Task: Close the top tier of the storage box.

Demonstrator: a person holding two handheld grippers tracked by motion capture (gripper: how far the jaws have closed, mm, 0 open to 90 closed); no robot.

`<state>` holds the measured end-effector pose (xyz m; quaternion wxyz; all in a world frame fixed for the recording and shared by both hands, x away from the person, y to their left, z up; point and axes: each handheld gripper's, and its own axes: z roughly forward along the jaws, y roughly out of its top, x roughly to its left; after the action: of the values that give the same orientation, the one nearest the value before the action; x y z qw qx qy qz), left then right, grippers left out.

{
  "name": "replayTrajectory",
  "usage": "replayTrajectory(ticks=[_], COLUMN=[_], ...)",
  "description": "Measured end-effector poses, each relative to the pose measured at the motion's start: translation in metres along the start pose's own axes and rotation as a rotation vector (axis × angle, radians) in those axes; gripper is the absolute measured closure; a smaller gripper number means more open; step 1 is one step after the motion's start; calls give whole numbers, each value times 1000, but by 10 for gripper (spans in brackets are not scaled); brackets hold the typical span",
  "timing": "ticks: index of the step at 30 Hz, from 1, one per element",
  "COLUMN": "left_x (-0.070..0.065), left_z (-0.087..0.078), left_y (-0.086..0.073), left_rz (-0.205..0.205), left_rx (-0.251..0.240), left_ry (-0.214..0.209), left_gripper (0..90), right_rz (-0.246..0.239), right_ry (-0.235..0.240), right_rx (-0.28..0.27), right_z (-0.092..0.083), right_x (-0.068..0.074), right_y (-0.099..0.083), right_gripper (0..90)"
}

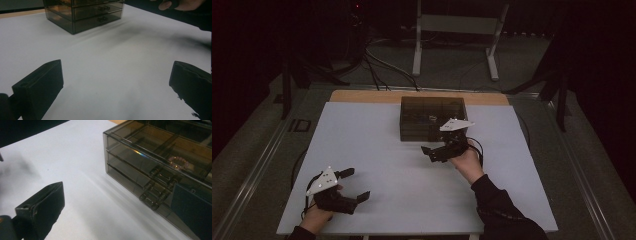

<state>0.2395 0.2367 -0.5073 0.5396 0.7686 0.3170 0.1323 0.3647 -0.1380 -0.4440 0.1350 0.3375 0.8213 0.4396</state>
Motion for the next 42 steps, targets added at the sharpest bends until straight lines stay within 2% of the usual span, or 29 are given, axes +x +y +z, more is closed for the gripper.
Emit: replayTrajectory(ticks=[7,8,14,20,21,27,34,37,42], left_x=[0,0,0,-1,-1,0,-1,-1,-1], left_z=[0,0,0,0,0,-1,-1,-1,-1], left_y=[0,0,0,0,0,0,0,0,1], left_rz=[1,1,1,2,2,2,3,3,4], left_rx=[2,1,1,0,1,0,-1,-2,-3], left_ry=[1,2,0,1,1,1,-2,-2,-4], left_gripper=[0,0,0,0,0,0,0,0,0], right_rz=[5,6,4,-4,-9,-16,-15,-27,-5], right_ry=[18,33,37,46,43,56,73,68,51], right_rx=[-6,0,4,1,2,18,12,22,30], right_z=[-6,-7,-11,-16,-18,-24,-37,-43,-54], right_x=[-2,-3,-4,-4,-4,-5,-8,-7,-8], right_y=[-5,-8,-18,-34,-42,-61,-82,-91,-103], right_gripper=[0,0,0,0,0,0,0,0,0])
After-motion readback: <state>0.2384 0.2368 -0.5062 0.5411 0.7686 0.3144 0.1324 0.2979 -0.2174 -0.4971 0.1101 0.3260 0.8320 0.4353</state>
